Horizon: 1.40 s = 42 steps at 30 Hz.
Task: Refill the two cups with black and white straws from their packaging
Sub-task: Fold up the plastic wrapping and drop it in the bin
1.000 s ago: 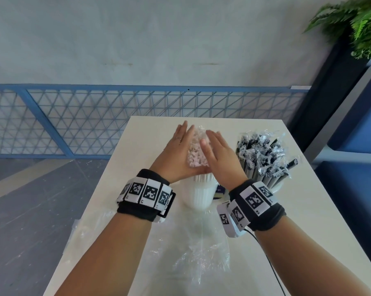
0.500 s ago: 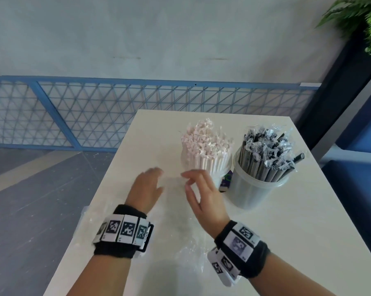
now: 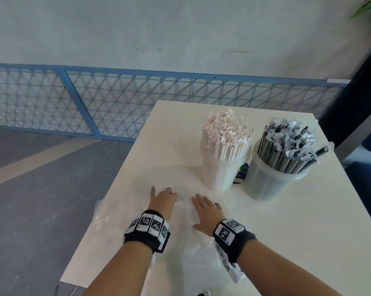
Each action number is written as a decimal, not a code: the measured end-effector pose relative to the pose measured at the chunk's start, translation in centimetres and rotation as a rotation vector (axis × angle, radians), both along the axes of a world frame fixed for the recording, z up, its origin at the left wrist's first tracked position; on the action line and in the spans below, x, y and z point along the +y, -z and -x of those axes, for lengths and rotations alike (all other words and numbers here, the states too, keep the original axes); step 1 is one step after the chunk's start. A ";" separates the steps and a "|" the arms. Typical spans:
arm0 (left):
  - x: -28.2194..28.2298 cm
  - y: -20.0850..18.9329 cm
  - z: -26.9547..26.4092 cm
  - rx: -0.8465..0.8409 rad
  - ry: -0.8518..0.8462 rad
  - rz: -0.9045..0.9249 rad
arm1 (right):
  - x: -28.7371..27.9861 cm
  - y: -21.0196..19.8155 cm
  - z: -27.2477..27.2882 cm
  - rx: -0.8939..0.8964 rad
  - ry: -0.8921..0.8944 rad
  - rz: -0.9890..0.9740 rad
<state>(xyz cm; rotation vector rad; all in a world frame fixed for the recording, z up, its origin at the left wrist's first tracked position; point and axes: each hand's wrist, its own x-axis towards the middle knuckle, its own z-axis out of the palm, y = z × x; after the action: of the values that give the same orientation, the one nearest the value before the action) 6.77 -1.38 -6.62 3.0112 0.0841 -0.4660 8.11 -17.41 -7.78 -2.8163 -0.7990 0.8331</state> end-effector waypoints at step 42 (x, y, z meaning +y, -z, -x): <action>-2.7 -12.0 0.9 -0.747 -0.064 1.272 | -4.0 -12.9 -0.8 -0.379 0.871 -1.364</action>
<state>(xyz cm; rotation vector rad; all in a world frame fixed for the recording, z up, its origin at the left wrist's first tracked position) 5.90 -4.09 5.37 1.7336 -0.1274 0.4795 8.94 -21.39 5.09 -1.6795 0.0161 -0.3389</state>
